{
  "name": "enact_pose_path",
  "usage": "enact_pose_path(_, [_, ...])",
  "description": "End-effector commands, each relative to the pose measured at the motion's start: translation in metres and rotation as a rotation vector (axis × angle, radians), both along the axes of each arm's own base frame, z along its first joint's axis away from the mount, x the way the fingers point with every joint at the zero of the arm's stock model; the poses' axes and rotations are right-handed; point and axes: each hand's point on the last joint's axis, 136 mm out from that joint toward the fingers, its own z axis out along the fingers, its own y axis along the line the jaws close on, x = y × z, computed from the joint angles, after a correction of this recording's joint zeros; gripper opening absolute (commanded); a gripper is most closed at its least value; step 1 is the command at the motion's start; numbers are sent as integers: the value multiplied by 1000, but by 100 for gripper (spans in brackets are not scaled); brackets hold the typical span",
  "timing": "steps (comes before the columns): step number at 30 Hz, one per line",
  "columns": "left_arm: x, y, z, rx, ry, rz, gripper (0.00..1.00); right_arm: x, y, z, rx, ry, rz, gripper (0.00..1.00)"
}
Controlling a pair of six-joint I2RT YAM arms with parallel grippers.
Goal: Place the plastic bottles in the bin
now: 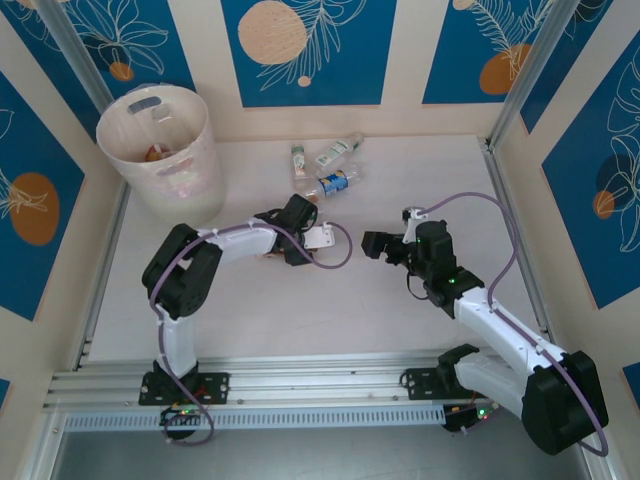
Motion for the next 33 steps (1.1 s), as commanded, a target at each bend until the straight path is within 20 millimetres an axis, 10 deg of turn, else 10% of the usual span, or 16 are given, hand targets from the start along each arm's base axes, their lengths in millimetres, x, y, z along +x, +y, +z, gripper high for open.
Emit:
enact_pose_path(1, [-1,5,-5,29,26,20,61,-2,-6,-4,-19,0,-16,100])
enact_pose_path(14, [1,-3,26,-86,-13,68,37,-1,-9,-5,-10,8,-33,100])
enact_pose_path(26, [-22,-35,151,-620,-98,67,1,1,-3,4,31,-18,-15,100])
enact_pose_path(33, [-21,-39,207,-852,-104,106,0,-3,11,31,98,-122,66,100])
